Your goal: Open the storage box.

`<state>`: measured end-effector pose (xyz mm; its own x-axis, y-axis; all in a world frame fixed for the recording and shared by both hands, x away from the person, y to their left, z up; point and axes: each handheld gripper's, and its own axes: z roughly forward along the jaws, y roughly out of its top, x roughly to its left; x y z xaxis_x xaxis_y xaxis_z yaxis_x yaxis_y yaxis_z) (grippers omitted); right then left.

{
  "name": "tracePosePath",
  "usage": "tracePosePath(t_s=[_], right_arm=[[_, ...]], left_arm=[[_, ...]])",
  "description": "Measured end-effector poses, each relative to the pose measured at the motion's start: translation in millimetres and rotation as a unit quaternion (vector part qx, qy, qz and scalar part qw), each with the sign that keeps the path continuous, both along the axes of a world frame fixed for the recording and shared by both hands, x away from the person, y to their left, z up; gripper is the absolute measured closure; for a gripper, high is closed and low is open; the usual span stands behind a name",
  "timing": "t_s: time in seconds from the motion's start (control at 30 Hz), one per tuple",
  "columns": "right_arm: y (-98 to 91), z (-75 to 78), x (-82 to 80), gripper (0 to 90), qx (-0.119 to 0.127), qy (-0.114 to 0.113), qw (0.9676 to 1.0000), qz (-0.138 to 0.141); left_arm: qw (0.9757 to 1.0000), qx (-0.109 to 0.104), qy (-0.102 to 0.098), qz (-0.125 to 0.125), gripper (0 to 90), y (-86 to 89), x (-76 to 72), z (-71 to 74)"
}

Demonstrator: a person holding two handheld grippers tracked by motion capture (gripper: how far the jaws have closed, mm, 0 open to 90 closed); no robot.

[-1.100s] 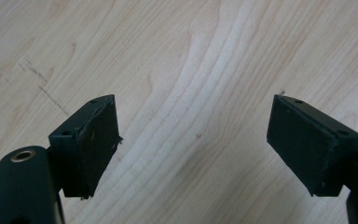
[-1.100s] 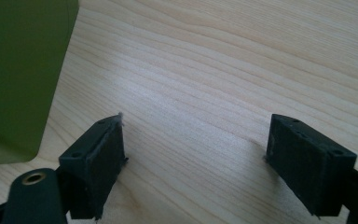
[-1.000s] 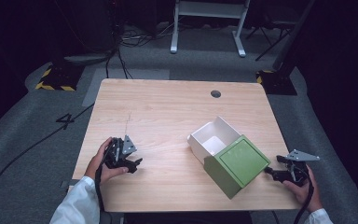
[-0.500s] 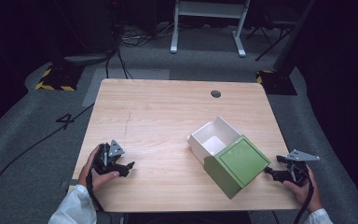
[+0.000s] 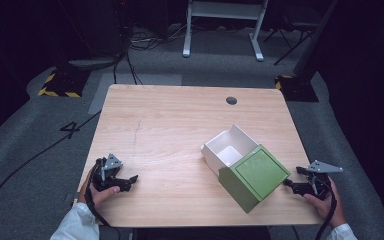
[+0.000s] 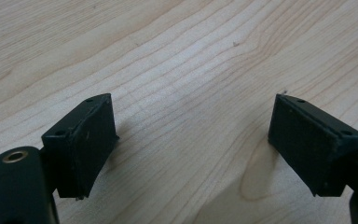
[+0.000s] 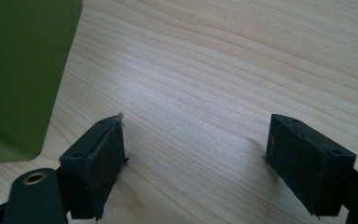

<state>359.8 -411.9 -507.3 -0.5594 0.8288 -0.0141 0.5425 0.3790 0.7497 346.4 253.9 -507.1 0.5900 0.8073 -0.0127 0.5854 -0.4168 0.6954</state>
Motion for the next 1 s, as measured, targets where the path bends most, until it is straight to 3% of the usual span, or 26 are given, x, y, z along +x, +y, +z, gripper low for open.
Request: tracePosePath(t_s=[1.0], right_arm=[[0.1, -0.1, 0.5, 18.8, -0.001, 0.0, 1.0, 0.0]], left_arm=[[1.0, 0.003, -0.001, -0.003, 13.6, -0.5, 2.3, -0.1]])
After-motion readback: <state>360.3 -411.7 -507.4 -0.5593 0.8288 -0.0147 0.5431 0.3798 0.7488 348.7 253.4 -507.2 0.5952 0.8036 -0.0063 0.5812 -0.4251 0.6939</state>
